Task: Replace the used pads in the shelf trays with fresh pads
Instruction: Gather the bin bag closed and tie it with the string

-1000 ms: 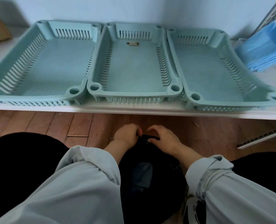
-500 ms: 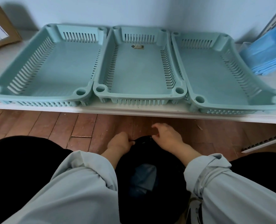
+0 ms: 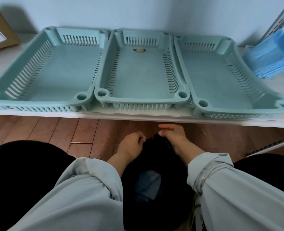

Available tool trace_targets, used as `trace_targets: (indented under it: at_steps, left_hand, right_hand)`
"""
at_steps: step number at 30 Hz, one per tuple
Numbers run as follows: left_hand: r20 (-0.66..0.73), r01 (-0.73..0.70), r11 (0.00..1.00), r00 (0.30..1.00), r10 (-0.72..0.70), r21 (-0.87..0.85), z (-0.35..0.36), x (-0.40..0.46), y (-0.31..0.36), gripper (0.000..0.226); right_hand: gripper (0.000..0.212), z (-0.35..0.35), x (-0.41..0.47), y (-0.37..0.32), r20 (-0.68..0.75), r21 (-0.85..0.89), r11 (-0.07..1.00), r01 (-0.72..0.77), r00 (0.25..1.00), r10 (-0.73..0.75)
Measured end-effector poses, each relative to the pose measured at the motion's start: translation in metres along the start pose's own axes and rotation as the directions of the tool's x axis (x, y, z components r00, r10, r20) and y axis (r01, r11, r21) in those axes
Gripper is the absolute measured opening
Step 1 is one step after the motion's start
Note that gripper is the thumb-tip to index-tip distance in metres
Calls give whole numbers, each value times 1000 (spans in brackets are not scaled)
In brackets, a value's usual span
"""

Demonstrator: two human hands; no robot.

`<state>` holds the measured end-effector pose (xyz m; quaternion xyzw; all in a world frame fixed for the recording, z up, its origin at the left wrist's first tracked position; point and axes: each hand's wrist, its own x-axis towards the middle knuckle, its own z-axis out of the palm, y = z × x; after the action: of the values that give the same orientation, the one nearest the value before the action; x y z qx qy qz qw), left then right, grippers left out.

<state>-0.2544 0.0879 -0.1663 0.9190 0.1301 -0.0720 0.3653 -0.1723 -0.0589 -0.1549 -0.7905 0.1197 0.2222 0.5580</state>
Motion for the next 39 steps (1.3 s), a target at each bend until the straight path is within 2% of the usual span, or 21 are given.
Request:
trace_targets:
  at_steps: [1,2,3,4,5,7,9,11,13,16,18,20,22,24,26,27,30,33,35,37,39]
  left_hand:
    - [5,-13,1000,1000,13,-3,0,-1,1,15]
    - [23,-9,1000,1000,9,-5,-1,-1,1,14]
    - [51,0,1000,999,0,-14,-1,-1,1,13]
    - [88,19,1000,996,-17,-24,-1,-2,1,12]
    - [122,40,999,992,-37,-24,0,-2,2,11]
    - [156,60,998,986,-63,24,2,-4,4,16]
    - [155,68,994,985,-81,89,3,-4,5,30]
    - [154,64,987,984,-86,146,1,-2,4,45]
    - [152,48,972,985,-84,228,0,1,2,59]
    - [156,19,950,985,-71,312,1,6,2,64]
    - [179,-68,961,984,20,266,2,10,5,47]
    - [190,-171,957,973,128,233,2,13,9,27]
    - [221,-240,948,956,193,211,2,11,14,18]
    - [239,-317,921,935,263,225,1,8,17,16]
    - [226,-372,888,921,318,269,-3,4,18,15]
    - [224,-384,873,918,327,301,-5,1,18,15]
    - [233,-355,821,932,277,447,-11,-4,10,16]
    - [286,-286,723,950,127,628,-18,-9,-2,32]
    - [286,-246,693,956,60,678,-20,-13,-7,40]
    - [230,-175,730,973,25,661,-21,-14,-14,39]
    - [217,-72,843,975,-53,533,-25,-20,-22,43]
  right_hand:
    - [31,-1,-3,-5,13,121,992,-30,999,29]
    - [31,-2,-3,-5,-7,165,985,-50,999,52]
    - [32,-5,-2,-4,-48,90,995,-47,998,51]
    - [36,-9,0,-2,-71,-117,993,-13,997,5]
    - [42,-13,1,1,-56,-374,927,-3,998,-20]
    - [59,-16,-3,9,23,-599,800,4,1000,12]
    - [63,-15,-4,17,91,-570,820,-40,990,112]
    - [32,-11,-6,20,107,-484,875,15,993,42]
    - [6,-7,-3,17,116,-462,873,156,987,-115]
    - [18,-6,-6,8,277,-420,854,307,940,-201]
    - [21,-8,-11,7,393,-469,807,360,903,-175]
    - [5,-14,-14,11,421,-578,705,410,890,-173]
    - [28,-24,-18,10,443,-675,593,440,884,-151]
    - [44,-34,-24,10,473,-793,399,461,878,-75]
    - [48,-43,-27,14,442,-874,206,440,896,-36]
    - [47,-47,-27,18,429,-886,172,430,902,-42]
    - [41,-53,-26,25,356,-895,253,366,930,-89]
    - [46,-53,-28,27,277,-894,318,314,948,-156]
    - [44,-54,-28,29,268,-883,353,311,949,-166]
    - [42,-57,-28,32,276,-881,378,285,958,-78]
    - [42,-60,-30,37,238,-893,394,217,971,5]
